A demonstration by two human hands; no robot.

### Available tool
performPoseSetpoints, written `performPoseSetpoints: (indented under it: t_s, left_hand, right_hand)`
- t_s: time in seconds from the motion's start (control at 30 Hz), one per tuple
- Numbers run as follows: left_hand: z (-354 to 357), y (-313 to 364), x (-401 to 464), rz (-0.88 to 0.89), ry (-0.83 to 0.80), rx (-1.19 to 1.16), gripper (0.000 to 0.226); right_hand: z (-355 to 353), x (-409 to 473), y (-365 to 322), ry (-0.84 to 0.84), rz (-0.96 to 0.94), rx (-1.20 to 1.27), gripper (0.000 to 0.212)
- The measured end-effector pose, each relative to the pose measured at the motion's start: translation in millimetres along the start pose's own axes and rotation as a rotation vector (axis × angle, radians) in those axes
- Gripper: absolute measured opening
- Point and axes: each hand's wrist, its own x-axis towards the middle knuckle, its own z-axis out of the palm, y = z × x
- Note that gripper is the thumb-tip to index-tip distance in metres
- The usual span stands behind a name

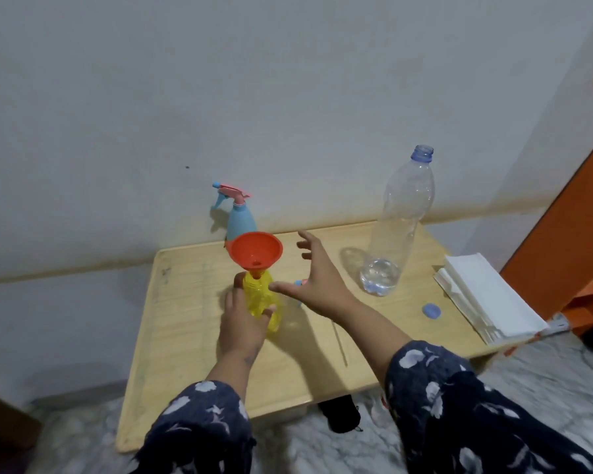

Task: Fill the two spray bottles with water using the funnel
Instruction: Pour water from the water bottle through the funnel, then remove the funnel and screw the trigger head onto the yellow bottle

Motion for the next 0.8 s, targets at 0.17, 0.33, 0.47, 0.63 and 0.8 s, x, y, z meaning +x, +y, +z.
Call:
performPoseSetpoints:
  t_s: [0.17, 0.33, 0.47, 0.63, 0.8]
  left_hand:
    - [2.9, -1.7, -0.3, -0.067, 0.001, -0.027, 0.086]
    - [2.0, -2.7, 0.0, -0.054, 0.007, -0.026, 0.090]
    - [2.8, -4.1, -0.5, -0.042, 0.015, -0.053, 0.089]
    - [3.7, -4.4, -1.4, -0.044, 0.012, -0.057, 0.089]
    - [3.5, -4.4, -1.8, -0.043, 0.006, -0.073, 0.089]
  right_hand:
    - [34.6, 13.4, -15.3, -0.100, 0.122, 0.231, 0.117]
    - [41.6, 24.4, -24.4, -0.050, 0.105, 0.267, 0.102]
    - [40.5, 28.1, -24.0, -0.037, 0.097, 0.257, 0.093]
    - [36.3, 30.2, -26.1, -0.047, 0.077, 0.254, 0.092]
    - [34.3, 30.0, -26.7, -0.051, 0.084, 0.245, 0.092]
